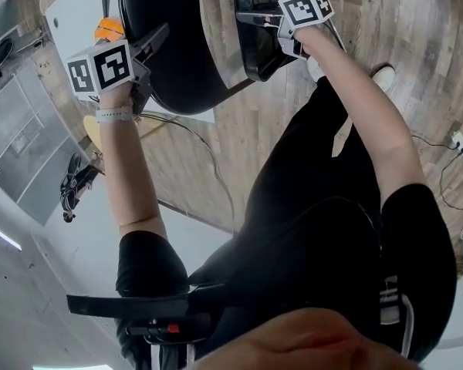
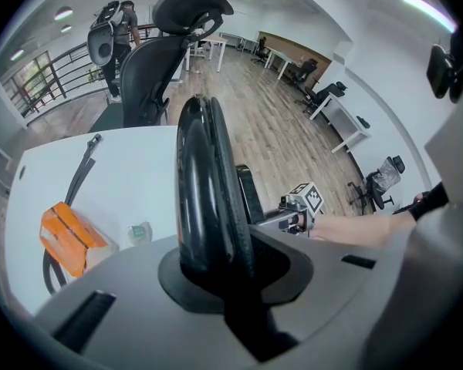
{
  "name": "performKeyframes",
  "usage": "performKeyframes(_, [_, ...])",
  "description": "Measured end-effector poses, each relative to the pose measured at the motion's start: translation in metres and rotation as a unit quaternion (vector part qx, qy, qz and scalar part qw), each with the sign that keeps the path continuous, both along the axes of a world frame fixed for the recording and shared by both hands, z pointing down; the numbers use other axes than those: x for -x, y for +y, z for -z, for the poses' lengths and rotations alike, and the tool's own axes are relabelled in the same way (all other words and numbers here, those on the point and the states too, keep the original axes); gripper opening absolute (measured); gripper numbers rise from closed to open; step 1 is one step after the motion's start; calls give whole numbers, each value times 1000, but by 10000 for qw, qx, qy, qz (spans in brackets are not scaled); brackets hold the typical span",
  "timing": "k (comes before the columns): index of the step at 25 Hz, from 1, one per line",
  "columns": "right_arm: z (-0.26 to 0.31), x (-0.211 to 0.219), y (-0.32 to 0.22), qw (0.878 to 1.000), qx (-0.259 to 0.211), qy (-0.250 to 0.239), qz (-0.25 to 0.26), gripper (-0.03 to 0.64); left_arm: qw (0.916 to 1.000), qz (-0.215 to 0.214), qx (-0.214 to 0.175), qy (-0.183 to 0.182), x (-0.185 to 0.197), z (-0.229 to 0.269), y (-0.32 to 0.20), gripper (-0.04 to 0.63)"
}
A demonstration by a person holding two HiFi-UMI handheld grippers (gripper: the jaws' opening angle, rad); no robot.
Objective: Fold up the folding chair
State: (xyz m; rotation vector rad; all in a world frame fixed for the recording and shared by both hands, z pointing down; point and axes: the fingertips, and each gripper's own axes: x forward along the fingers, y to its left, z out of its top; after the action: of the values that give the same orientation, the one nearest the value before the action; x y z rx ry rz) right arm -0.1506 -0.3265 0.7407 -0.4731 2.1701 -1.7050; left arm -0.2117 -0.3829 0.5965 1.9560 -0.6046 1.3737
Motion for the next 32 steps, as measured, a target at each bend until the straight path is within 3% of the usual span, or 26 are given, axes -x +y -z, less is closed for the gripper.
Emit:
performKeyframes(11, [-5,24,-12,9998,115,132,-29,51,10000,-41,-76,-48,-4,3,4,58])
performKeyframes(22, [-2,19,-12,9994,-187,298,-9,52,9997,108,-191,88,-9,5,-1,66])
performKeyframes(28, [-5,3,-12,9981,-180,522,-279,145,9954,510,-701,404,-8,21,-11,95])
performKeyframes(32, [-6,-3,-2,9975,-154,617,-293,173,9880,683,-1320,425,0,40,-18,146])
